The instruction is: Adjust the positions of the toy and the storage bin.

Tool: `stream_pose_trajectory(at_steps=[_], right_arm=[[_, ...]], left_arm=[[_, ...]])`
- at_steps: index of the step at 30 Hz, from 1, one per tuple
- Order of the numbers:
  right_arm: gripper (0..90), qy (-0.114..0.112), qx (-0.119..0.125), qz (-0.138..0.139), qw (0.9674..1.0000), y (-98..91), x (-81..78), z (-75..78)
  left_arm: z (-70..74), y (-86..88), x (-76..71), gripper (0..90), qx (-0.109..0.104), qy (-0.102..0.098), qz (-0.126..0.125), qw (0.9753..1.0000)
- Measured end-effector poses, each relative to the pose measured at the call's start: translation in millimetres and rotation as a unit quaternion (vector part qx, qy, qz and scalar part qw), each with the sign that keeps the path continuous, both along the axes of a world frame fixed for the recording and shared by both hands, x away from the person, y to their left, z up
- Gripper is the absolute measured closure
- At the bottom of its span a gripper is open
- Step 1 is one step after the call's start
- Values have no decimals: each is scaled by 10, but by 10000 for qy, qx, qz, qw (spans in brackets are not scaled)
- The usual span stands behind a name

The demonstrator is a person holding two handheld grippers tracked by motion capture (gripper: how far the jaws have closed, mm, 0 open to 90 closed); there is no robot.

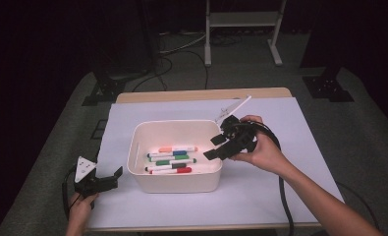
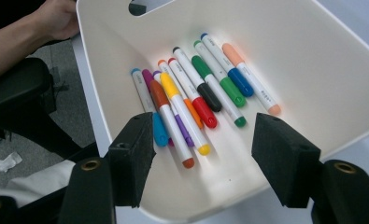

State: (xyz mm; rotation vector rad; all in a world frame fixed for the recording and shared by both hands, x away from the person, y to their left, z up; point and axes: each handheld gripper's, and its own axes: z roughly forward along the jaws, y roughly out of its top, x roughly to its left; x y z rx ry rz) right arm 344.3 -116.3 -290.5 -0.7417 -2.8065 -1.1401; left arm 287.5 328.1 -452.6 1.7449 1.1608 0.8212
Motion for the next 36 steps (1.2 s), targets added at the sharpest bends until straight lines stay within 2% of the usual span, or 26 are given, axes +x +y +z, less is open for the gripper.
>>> stream_pose_trajectory(at_steps=[7, 14, 19, 30, 36], right_arm=[[376, -121, 66, -131, 9998, -190, -29, 75], [375, -211, 131, -553, 9982, -592, -40, 132], [372, -167, 145, -799, 9966, -824, -82, 88], [369, -140, 288, -1108, 9933, -1151, -175, -14], [369, -21, 289, -1327, 9907, -1334, -212, -124]], left_arm=[[1, -2, 6, 0, 40, 38, -14, 10000], [1, -5, -2, 0, 50, -3, -19, 10000], [-1, -20, -17, 0, 94, -64, -11, 9999], [-2, -11, -4, 0, 55, -34, -33, 10000], [-3, -13, -3, 0, 65, -41, -18, 10000]])
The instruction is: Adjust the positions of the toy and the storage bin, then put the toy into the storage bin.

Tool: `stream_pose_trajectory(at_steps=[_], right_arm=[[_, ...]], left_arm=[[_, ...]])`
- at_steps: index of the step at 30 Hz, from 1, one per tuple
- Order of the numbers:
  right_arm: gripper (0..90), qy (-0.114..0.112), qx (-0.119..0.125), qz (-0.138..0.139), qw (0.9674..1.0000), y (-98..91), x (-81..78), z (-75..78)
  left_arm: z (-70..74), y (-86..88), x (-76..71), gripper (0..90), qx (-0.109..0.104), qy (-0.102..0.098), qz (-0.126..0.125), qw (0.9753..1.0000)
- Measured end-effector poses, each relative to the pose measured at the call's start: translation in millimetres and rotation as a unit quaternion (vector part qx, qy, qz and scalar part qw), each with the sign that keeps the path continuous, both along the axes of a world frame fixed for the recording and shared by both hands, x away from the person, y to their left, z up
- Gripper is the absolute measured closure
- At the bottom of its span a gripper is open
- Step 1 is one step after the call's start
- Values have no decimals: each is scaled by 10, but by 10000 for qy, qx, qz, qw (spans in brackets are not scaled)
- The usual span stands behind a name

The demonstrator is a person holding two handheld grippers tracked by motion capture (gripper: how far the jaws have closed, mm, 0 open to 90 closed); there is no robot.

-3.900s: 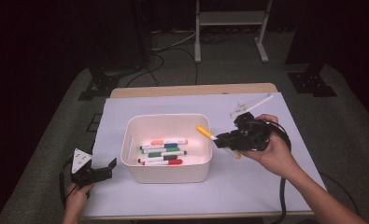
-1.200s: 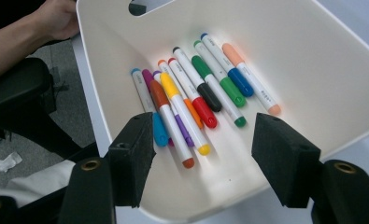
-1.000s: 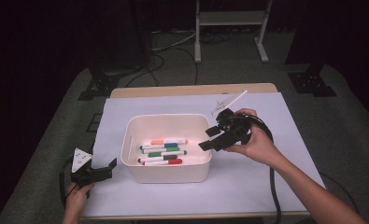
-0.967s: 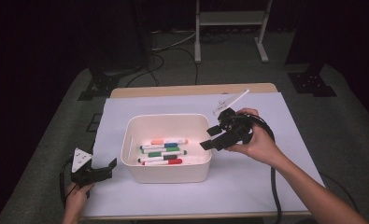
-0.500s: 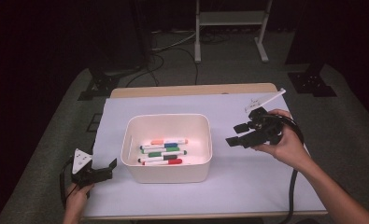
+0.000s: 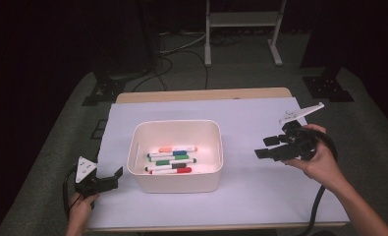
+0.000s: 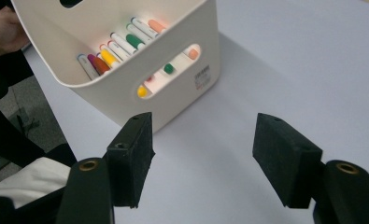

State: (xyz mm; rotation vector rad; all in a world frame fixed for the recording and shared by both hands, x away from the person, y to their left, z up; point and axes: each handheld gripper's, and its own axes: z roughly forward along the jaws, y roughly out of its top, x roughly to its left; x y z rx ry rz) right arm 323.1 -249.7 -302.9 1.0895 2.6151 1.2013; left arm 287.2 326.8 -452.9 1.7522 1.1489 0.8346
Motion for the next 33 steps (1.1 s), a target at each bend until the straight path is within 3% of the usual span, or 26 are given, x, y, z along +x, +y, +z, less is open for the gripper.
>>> stream_pose_trajectory(at_steps=[9, 15, 19, 25, 33], right_arm=[[361, 132, -49, -394, 9991, -258, -22, -350], [358, 303, 6, -657, 9974, -406, -56, -587], [356, 283, -21, -692, 9972, -453, -120, -674], [354, 298, 64, -814, 9962, -538, -221, -821], [345, 397, 161, -963, 9944, -639, -328, -966]], left_arm=[[2, 4, 11, 0, -15, 62, 3, 10000], [1, 1, -13, 0, 9, -45, -1, 10000], [0, -14, -23, 0, 81, -85, -39, 9999], [0, 8, -5, 0, -43, -24, 14, 10000], [2, 1, -3, 0, 1, -2, -5, 10000]])
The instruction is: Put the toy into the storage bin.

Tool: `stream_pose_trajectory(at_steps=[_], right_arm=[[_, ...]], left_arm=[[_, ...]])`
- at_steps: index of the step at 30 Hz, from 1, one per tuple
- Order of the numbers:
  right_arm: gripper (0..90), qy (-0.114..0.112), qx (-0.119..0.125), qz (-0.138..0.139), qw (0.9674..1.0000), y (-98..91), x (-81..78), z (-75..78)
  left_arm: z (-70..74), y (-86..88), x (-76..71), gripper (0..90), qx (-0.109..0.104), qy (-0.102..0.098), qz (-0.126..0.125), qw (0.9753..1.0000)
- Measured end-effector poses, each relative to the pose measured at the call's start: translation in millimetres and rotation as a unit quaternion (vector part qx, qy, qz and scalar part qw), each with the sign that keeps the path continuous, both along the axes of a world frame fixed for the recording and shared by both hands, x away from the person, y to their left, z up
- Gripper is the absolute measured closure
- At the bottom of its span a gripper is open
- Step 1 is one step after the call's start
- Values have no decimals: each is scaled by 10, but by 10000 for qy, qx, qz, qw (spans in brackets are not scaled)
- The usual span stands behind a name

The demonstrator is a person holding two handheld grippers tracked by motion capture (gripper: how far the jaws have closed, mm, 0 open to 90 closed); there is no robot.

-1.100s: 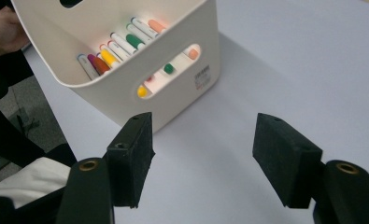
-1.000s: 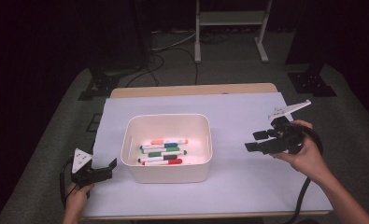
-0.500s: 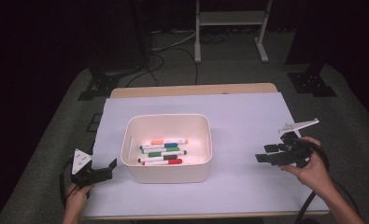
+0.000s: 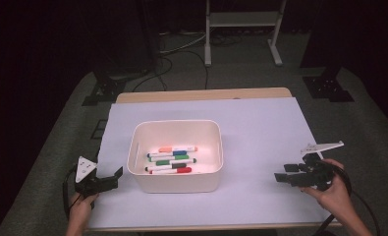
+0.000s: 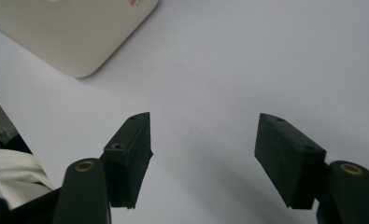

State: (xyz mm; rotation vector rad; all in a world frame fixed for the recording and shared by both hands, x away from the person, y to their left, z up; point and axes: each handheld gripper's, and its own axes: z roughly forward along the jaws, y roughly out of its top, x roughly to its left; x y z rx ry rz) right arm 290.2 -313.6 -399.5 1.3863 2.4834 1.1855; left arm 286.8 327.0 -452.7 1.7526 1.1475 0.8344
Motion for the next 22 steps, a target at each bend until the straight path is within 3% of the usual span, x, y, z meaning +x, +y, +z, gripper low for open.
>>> stream_pose_trajectory(at_steps=[11, 22], right_arm=[[338, 63, 131, -255, 9996, -202, -152, -200], [309, 73, 333, -412, 9986, -248, -235, -354]], left_arm=[[1, 1, -2, 0, -15, -5, 6, 10000], [-1, 3, 0, 0, -42, -13, 7, 10000]])
